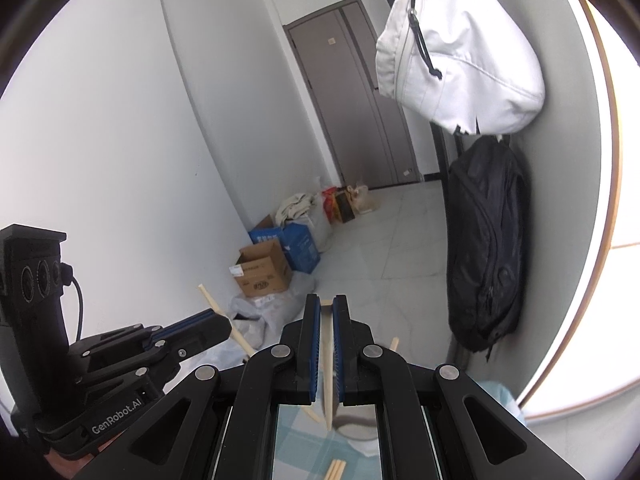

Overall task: Organize utensils
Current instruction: 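Carry both held chopsticks up over the utensil holder opening, then open both tools to drop the chopsticks into the holder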

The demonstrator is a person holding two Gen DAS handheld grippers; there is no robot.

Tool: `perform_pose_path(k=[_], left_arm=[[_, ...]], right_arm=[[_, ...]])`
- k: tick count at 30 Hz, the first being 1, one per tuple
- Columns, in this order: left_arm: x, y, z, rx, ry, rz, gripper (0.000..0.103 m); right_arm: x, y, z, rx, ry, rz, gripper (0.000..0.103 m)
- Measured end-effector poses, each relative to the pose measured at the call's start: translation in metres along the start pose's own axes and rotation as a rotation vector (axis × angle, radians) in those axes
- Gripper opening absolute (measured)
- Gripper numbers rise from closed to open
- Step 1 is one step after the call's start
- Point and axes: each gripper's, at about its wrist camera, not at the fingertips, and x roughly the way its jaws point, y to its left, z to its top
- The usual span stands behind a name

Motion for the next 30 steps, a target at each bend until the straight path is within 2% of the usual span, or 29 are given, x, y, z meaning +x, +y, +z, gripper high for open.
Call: perform_pose_path(k=[9,20,24,27,30], left_arm=[[0.032,0.013,0.023,-0.012,0.021,-0.004,0.000],[0.085,0.032,0.016,-0.026,0.091,-0.026,0.000],[0.095,0.042,0.010,-0.047,0.125,-0.063,0.000],[0.100,0.050,0.005,-0.088,0.165,-0.144,0.000],[0.104,0.059,0.002,-0.136,0.224,-0.183,0.000]], right_arm=[[0.032,-0.013,0.034,-0.015,0.001,-0.015,0.005],[0.085,-0.033,0.030,-0.004,0.066,-0.030,0.005],[0.099,-0.039,0.022,0.005,0.099,-0.018,0.005],[0.109,-0.039,0.014,-0.001,0.131,-0.001,0.006],[0.117,-0.037,0.001,0.007,0.183,0.041,0.009]])
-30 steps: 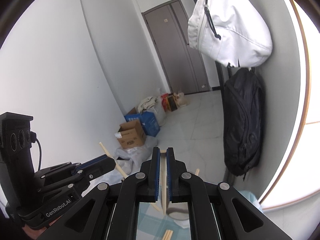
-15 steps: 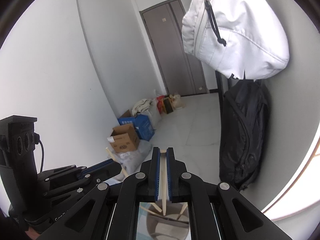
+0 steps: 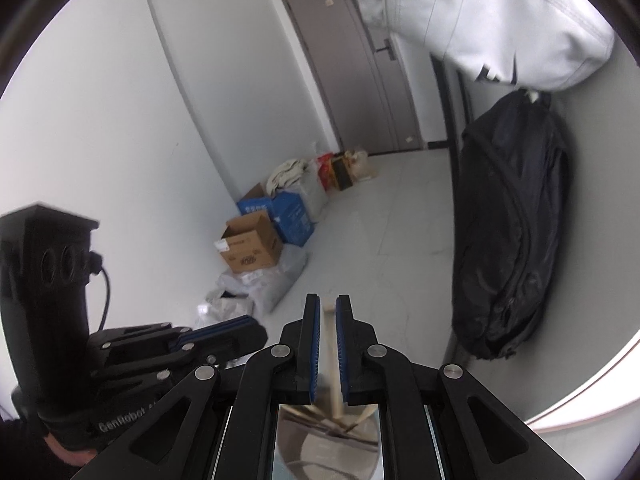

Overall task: Organize utensils
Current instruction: 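Open both tools to drop the chopsticks into the holder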

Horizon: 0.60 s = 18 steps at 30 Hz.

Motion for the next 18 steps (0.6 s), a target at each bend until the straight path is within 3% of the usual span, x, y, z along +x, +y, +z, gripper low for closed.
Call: perform_pose_path(k=[3,5,8,11,15,17,18], left_arm=[[-0.007,0.006,-0.005,-0.029,0.010,0.020,0.000],[-0.014,0.009,-0.007,-0.043,0.004,0.032,0.000],[-0.025,0.013,-0.010,-0.057,-0.018,0.072,0.000],[-0.030,0.015,-0.011,-0.068,-0.019,0.095,0.000],[-0.040,0.011,-0.015,-0.074,-0.029,0.113,0.002],[-0.045,0.008,-0.016,-0.075,-0.039,0.130,0.008],[-0.048,0.007,-0.017,-0.080,-0.045,0.129,0.019]], right_arm=[[0.002,-0.003,-0.010,0.021,0.020,0.010,0.014],[-0.002,-0.008,-0.017,0.055,0.019,0.017,0.027],[-0.013,-0.011,-0.024,0.077,0.003,0.015,0.030],[-0.027,-0.012,-0.028,0.105,-0.019,0.008,0.039],[-0.046,-0.009,-0.027,0.120,-0.052,0.007,0.041],[-0.054,-0.003,-0.025,0.111,-0.068,0.004,0.044],[-0.060,0.001,-0.026,0.104,-0.077,0.003,0.044]])
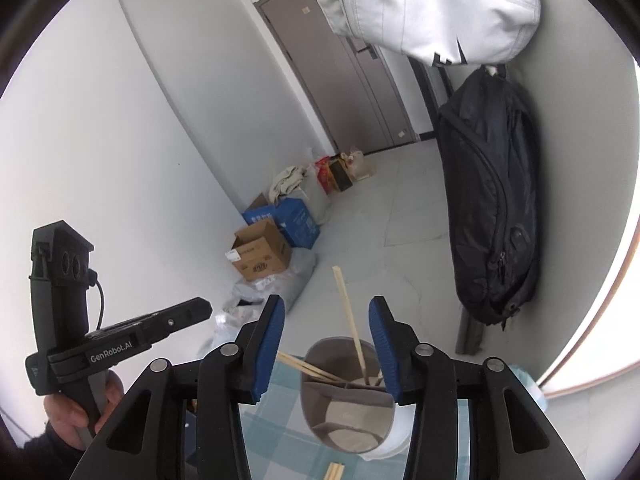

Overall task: Organize utensils
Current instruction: 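Open both tools to drop the chopsticks into the holder, then lower both tools to the chopstick bundle and close the right tool on chopsticks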

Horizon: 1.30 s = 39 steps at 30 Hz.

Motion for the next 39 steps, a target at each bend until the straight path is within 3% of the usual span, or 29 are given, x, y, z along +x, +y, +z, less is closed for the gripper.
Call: perform_pose_path(k=[1,3,5,8,13,26,30,32,39], left_arm=[[-0.004,-0.001,-0.001,-0.006,-0.008,0.000,0.033],[-0.015,-0.003,-0.004,-0.014,-0.044,0.006,0.043],[-0.024,-0.007,-0.007,-0.001,-0.068,0.020,0.044],[-0.035,-0.016,-0.012,0.025,-0.085,0.050,0.047],[-0.053,-0.026,-0.028,0.048,-0.126,0.081,0.067],[-0.069,-0.031,-0.073,0.050,-0.150,0.135,0.068],[-0.065,-0.026,-0.088,0.034,-0.150,0.152,0.079],[-0.062,-0.023,-0.097,0.029,-0.150,0.154,0.079],[-0.039,-0.002,-0.125,-0.006,-0.120,0.175,0.080]], right_arm=[[-0.004,0.003,-0.001,-0.004,-0.008,0.001,0.045],[-0.015,0.008,-0.003,-0.007,-0.026,0.009,0.052],[-0.022,0.013,-0.008,-0.011,-0.038,0.015,0.061],[-0.032,0.021,-0.016,-0.019,-0.046,0.027,0.064],[-0.048,0.032,-0.031,-0.023,-0.067,0.035,0.075],[-0.076,0.043,-0.082,-0.020,-0.096,0.023,0.091],[-0.075,0.042,-0.098,-0.026,-0.088,0.013,0.093],[-0.075,0.043,-0.108,-0.034,-0.086,0.003,0.096],[-0.051,0.033,-0.144,-0.049,0.017,-0.051,0.096]])
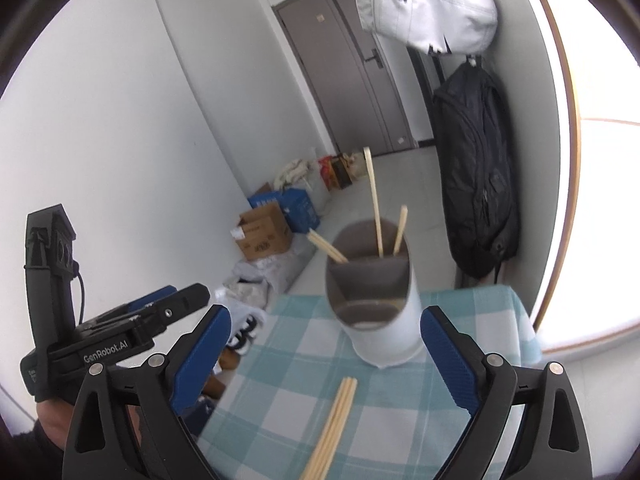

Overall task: Organize utensils
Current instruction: 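Lower both tools to the chopstick bundle and close the right tool on chopsticks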

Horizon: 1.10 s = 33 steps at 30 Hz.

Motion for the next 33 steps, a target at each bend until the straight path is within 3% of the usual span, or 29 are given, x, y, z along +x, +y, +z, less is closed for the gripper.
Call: perform_pose_path(k=[6,17,18,23,33], left_arm=[[0.029,0.025,-0.022,-0.048,0.072,0.023,0.080],[0.061,0.064,-0.039,-0.119,0.189,0.051,0.080],[0.061,0.064,-0.040,-0.116,0.189,0.055,0.080],[0.069,0.075,-0.044,-0.141,0.228,0.073,0.080],[0.076,0.092,-0.045,-0.229,0.280,0.062,0.080]], right_arm=[[0.040,-0.005,-0.030,-0.010,0.158,-0.021,0.095],[0.144,-0.014,-0.069,0.002,0.487,-0.093,0.037],[0.152,-0.015,-0.071,0.003,0.507,-0.101,0.036],[0.178,-0.016,-0.075,-0.024,0.565,-0.141,0.026],[0.203,-0.007,-0.076,-0.108,0.617,-0.206,0.019]])
